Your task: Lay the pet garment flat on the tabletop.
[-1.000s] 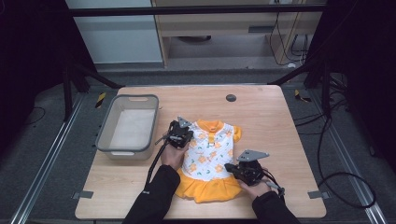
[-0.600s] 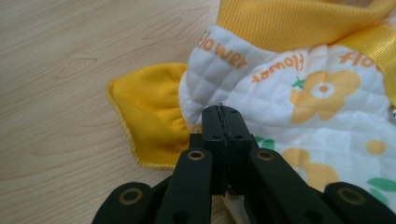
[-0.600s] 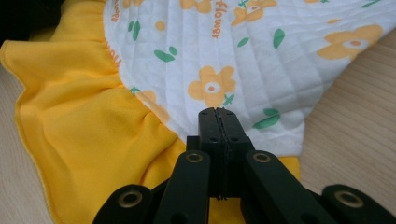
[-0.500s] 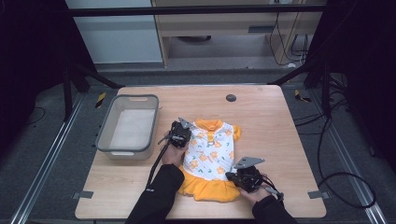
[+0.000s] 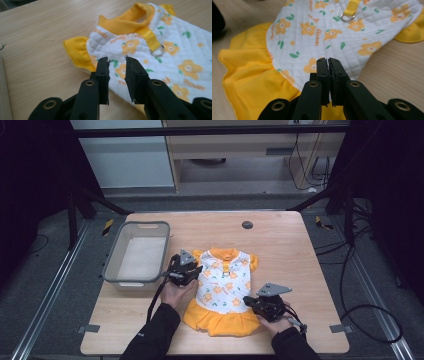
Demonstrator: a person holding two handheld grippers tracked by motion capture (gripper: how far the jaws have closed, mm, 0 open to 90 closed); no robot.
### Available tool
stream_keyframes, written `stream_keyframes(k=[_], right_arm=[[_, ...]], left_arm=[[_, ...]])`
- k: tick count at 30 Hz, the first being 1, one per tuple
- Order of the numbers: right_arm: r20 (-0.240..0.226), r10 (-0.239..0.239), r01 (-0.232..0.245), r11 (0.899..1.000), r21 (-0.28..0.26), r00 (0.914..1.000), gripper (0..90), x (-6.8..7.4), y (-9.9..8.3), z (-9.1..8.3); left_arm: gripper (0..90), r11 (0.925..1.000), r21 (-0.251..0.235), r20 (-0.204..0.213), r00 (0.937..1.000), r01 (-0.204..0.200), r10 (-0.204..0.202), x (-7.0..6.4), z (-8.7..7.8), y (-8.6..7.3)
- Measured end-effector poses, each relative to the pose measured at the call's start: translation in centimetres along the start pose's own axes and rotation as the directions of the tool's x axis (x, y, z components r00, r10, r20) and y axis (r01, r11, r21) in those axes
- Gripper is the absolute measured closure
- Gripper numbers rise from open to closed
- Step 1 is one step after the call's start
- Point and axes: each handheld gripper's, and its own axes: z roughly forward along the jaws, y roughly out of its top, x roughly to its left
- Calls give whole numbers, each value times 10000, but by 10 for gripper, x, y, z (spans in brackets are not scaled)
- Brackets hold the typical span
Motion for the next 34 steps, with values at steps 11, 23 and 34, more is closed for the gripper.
stream_keyframes(k=[11,23,34], right_arm=[[1082,291,-242,9986,-461,9937,712,-18,0,-22],[1375,853,-739,9935,-863,9868,471,-36,-12,-39],[2109,1317,-1113,9881,-1059,9686,256,-53,-22,-45]], left_arm=[[566,9995,-71,972,9948,-312,318,-22,-46,-35],[436,9994,109,1190,9924,-325,310,-27,-71,-69],[356,9982,606,680,9977,-44,3,-10,-90,-100]])
